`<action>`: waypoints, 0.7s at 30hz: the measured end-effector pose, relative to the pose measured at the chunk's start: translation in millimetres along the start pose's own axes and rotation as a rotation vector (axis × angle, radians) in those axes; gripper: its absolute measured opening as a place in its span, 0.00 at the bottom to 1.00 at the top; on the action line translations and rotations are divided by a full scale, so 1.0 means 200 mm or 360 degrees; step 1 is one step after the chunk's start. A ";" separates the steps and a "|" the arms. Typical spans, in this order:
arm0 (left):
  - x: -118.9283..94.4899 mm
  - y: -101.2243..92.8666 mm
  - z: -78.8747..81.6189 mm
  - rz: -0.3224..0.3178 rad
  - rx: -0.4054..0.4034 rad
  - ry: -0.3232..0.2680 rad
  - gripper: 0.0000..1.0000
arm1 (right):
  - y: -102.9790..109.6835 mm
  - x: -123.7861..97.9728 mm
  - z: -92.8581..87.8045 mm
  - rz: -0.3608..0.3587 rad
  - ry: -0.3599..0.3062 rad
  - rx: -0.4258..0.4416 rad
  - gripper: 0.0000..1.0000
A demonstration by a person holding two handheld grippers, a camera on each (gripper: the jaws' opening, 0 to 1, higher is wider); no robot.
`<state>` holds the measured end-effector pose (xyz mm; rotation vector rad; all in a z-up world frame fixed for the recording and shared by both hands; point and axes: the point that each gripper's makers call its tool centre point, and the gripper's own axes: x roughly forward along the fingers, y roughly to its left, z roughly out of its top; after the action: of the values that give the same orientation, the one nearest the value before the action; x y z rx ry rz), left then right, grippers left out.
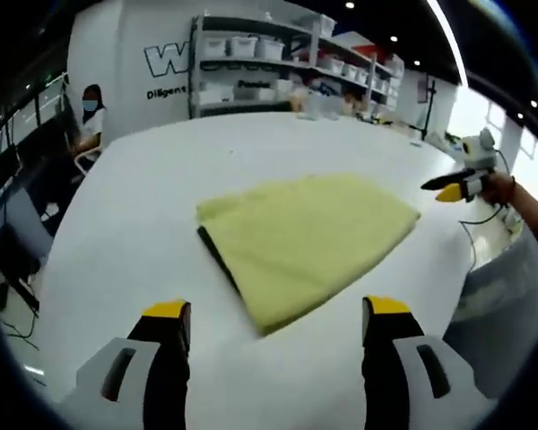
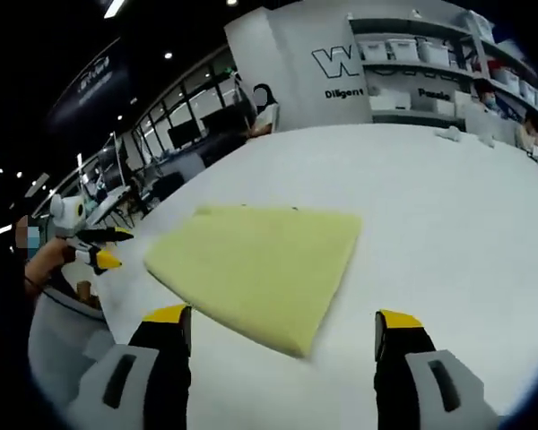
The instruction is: Fold the garment on the visible template until the final outline fits inside the template.
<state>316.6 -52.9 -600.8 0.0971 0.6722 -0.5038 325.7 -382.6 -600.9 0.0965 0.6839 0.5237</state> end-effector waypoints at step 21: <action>-0.14 -0.10 0.07 0.0018 -0.0020 -0.0069 0.99 | 0.21 -0.18 0.01 -0.0012 0.0061 -0.0168 0.99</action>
<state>296.7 -61.4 -572.1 0.0779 0.6318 -0.4893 285.2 -364.0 -567.5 -0.0153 0.6921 0.5544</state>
